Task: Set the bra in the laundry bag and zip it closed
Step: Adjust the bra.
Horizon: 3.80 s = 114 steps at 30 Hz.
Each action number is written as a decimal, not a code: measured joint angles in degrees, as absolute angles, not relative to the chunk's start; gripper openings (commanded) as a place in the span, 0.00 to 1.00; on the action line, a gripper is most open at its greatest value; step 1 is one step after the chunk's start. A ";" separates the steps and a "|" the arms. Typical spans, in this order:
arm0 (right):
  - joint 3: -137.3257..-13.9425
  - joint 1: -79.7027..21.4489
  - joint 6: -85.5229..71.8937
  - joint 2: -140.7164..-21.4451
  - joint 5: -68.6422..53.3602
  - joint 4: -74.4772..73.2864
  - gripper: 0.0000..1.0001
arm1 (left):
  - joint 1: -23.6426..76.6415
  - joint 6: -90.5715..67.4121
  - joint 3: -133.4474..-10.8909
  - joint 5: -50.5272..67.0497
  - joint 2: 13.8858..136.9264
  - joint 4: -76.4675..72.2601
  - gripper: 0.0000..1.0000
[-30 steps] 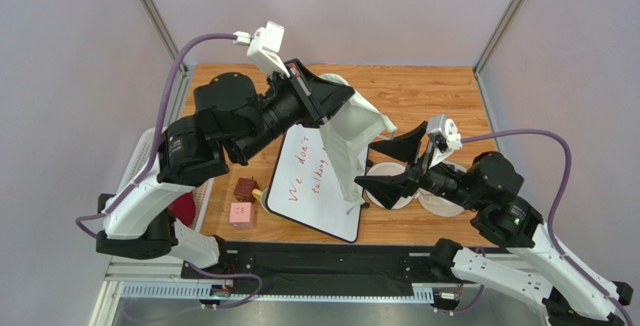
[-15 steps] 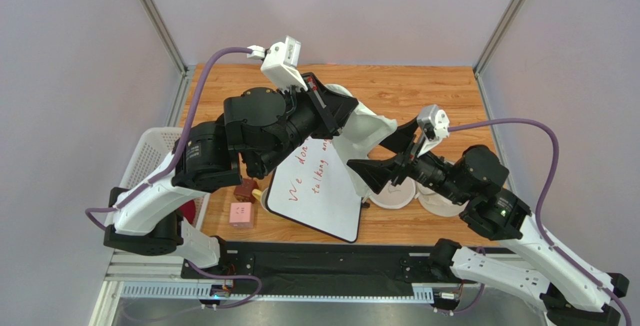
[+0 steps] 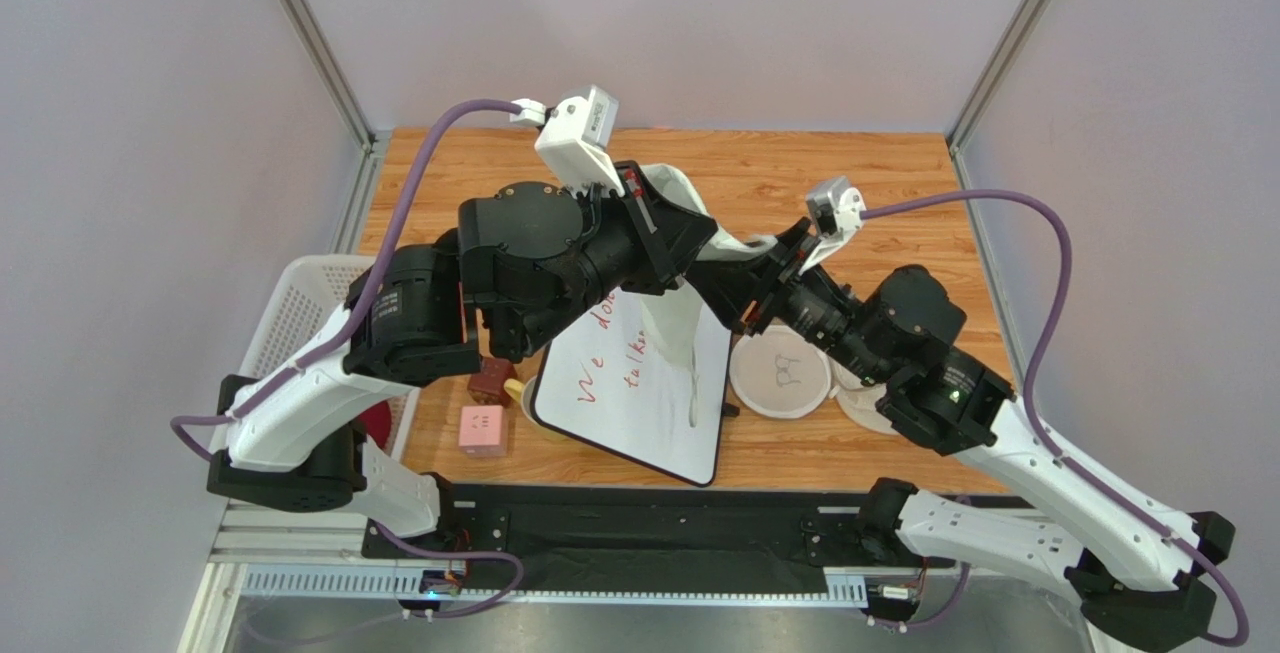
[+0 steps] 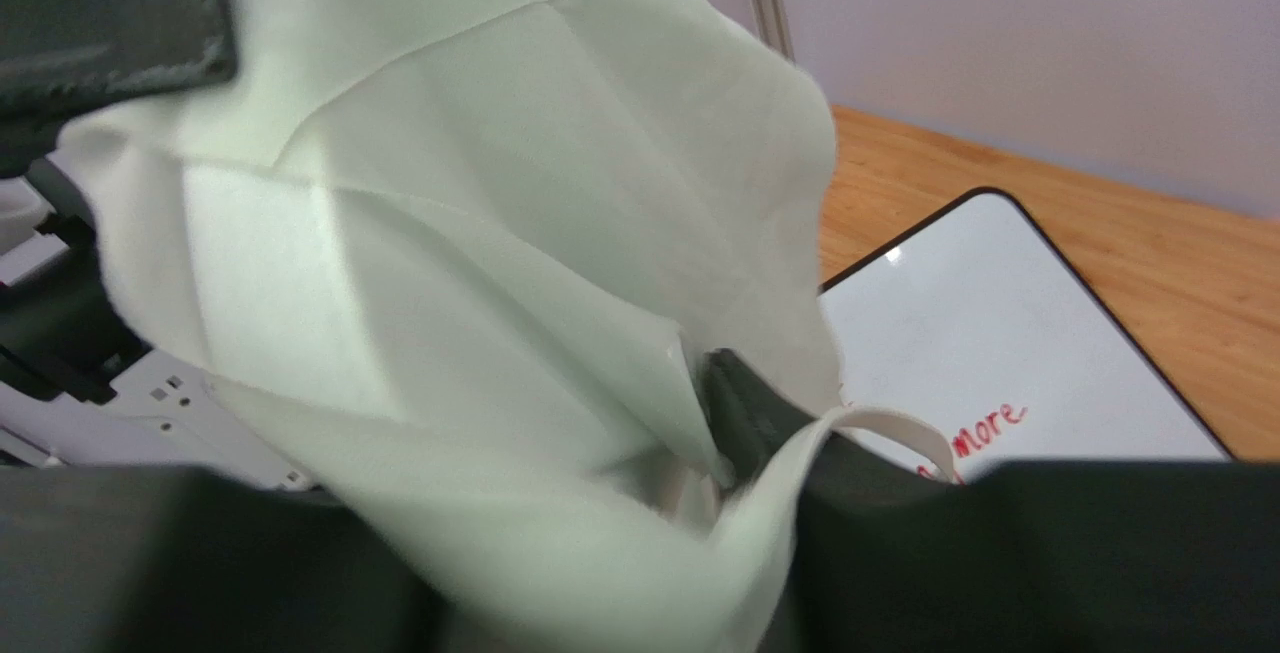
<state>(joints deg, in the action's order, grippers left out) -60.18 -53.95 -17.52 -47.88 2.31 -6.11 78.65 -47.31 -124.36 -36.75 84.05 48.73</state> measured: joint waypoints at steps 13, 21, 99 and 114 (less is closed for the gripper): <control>-61.58 -49.91 -25.17 -43.86 1.08 -11.27 0.00 | 78.67 -32.69 -106.80 -30.09 69.43 41.30 0.76; -62.46 -45.10 -30.17 -41.45 -6.74 -14.09 0.00 | 78.67 -28.32 -90.30 -21.85 51.33 34.81 0.78; -34.92 -43.79 -76.29 -20.86 -9.58 0.30 0.00 | 69.69 -74.85 -52.27 -8.47 62.08 -23.73 0.37; -46.41 -43.77 -57.34 -20.27 -9.85 -35.64 1.00 | 68.27 -51.09 -66.13 0.80 62.81 1.10 0.00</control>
